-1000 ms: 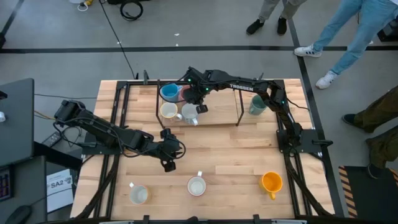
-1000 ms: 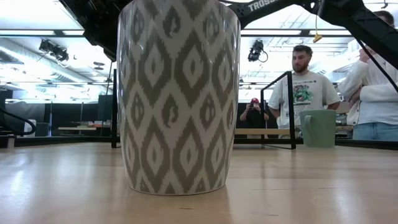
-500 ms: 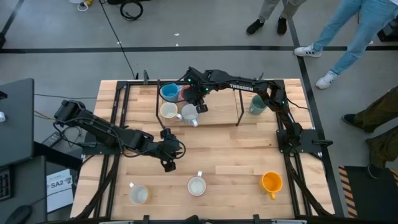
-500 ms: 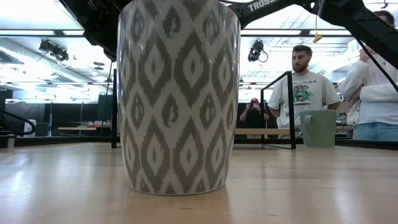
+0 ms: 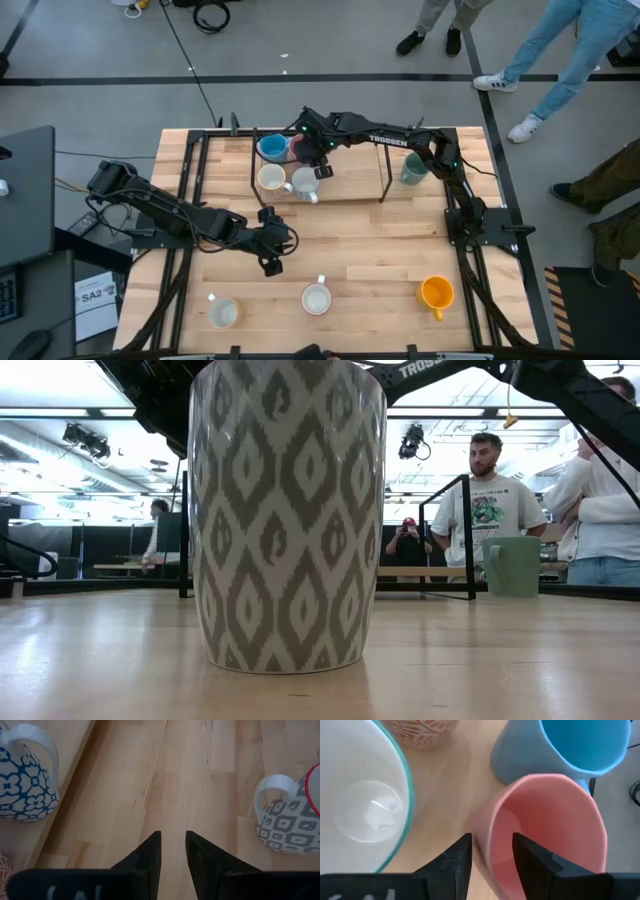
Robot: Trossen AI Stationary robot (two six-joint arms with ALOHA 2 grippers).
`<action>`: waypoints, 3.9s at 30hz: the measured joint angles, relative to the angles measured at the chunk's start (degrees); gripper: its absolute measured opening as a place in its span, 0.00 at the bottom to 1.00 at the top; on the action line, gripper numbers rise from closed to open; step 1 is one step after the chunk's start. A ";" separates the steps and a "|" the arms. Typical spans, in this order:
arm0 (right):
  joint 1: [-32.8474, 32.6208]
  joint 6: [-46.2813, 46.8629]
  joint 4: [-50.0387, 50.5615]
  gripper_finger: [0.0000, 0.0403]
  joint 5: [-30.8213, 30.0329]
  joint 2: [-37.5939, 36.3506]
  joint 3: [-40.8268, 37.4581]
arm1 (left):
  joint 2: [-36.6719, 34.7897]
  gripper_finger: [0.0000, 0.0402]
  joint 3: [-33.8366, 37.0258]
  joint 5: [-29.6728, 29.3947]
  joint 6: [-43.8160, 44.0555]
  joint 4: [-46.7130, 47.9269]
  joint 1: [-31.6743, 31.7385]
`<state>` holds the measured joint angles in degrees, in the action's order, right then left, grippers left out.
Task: Place coffee mugs
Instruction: Put the pink mug on the shelf, then adjust the blue patterned mug on the shelf
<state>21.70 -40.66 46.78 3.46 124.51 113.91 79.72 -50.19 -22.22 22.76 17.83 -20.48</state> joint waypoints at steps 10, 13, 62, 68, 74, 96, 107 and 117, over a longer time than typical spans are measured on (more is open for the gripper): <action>-1.34 -0.02 0.01 0.36 1.87 0.00 0.01 | 0.00 0.24 0.00 0.00 0.00 -0.01 -0.01; -1.36 -0.02 0.02 0.36 1.84 0.00 0.02 | 0.00 0.24 0.02 0.02 0.00 0.00 -0.01; -1.01 -0.50 12.17 0.36 -0.89 -2.67 5.74 | 0.00 0.24 0.07 0.00 0.02 -0.34 -0.01; -1.21 0.25 19.25 0.36 -0.89 -2.67 11.09 | 0.00 0.24 0.07 0.00 0.02 -0.34 -0.01; -3.34 10.24 28.13 0.36 -0.83 -2.69 17.42 | 0.00 0.24 0.07 0.00 0.02 -0.34 -0.01; -18.70 18.25 28.83 0.36 5.36 -1.81 18.70 | 0.00 0.24 0.07 0.01 0.01 -0.31 0.01; -17.08 19.67 21.31 0.36 5.18 -1.70 9.82 | 0.00 0.24 0.04 0.01 0.00 -0.36 0.01; -14.04 19.54 20.02 0.36 5.18 -1.73 8.31 | 0.00 0.24 0.04 0.02 0.00 -0.40 0.01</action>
<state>7.66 -21.12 66.81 8.64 122.78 122.21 79.72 -50.15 -22.20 22.76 17.43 -20.47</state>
